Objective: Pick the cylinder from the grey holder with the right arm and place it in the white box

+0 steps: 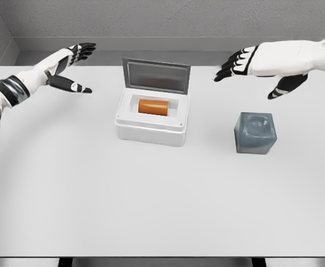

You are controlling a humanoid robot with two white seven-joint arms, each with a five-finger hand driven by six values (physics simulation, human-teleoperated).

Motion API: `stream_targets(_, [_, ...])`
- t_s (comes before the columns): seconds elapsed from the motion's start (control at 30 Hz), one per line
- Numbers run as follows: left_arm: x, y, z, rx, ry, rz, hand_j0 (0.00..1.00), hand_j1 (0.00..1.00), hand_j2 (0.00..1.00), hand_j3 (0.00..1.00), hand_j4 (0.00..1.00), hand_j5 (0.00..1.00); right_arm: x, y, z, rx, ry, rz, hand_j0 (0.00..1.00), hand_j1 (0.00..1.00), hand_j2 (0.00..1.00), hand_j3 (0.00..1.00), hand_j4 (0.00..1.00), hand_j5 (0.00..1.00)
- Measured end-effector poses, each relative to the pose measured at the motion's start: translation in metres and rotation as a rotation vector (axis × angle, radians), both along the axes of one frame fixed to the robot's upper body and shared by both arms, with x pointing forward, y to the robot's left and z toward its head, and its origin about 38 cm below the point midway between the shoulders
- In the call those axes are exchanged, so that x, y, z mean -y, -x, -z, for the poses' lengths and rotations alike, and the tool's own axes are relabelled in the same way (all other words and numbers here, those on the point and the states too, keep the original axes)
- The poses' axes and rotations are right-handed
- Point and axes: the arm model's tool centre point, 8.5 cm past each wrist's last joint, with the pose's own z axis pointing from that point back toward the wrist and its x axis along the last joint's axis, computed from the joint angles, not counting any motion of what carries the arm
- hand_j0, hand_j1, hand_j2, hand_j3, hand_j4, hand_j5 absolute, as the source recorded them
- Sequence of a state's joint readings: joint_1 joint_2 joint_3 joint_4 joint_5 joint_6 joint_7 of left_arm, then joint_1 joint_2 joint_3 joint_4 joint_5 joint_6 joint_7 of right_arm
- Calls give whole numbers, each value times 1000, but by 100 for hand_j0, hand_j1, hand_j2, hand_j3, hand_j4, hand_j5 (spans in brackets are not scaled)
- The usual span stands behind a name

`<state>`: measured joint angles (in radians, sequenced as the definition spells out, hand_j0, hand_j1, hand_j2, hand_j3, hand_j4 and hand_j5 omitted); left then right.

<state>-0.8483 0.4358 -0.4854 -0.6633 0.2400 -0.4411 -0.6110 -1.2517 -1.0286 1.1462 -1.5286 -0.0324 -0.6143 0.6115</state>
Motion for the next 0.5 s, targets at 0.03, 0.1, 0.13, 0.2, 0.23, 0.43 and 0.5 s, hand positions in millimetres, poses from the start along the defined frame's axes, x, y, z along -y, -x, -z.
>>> stream_targets(0.03, [2, -3, -4, 5, -11, 2, 100, 100, 100, 100, 100, 100, 6, 3, 3, -9, 3, 12, 100, 100, 100, 100, 100, 100])
stream_targets(0.1, [6, -5, 0, -5, -27, 4, 100, 100, 100, 100, 100, 100, 13, 6, 2, -11, 7, 25, 100, 100, 100, 100, 100, 100])
stream_targets(0.13, [8, -6, 1, -9, -31, 5, 100, 100, 100, 100, 100, 100, 15, 7, 1, -11, 8, 30, 100, 100, 100, 100, 100, 100])
stream_targets(0.2, [12, -7, 4, -17, -33, 8, 100, 100, 100, 100, 100, 100, 19, 8, 3, -15, 8, 37, 100, 100, 100, 100, 100, 100])
stream_targets(0.23, [16, -11, -1, -11, -34, 11, 100, 100, 100, 100, 100, 100, 20, 8, 2, -16, 8, 42, 100, 100, 100, 100, 100, 100])
stream_targets(0.43, [30, -20, 2, -42, -38, 13, 100, 100, 100, 100, 100, 100, 26, 8, 2, -16, 11, 55, 100, 100, 100, 100, 100, 100])
stream_targets(0.5, [35, -21, 5, -54, -38, 17, 100, 100, 100, 100, 100, 100, 26, 8, 2, -17, 11, 56, 100, 100, 100, 100, 100, 100])
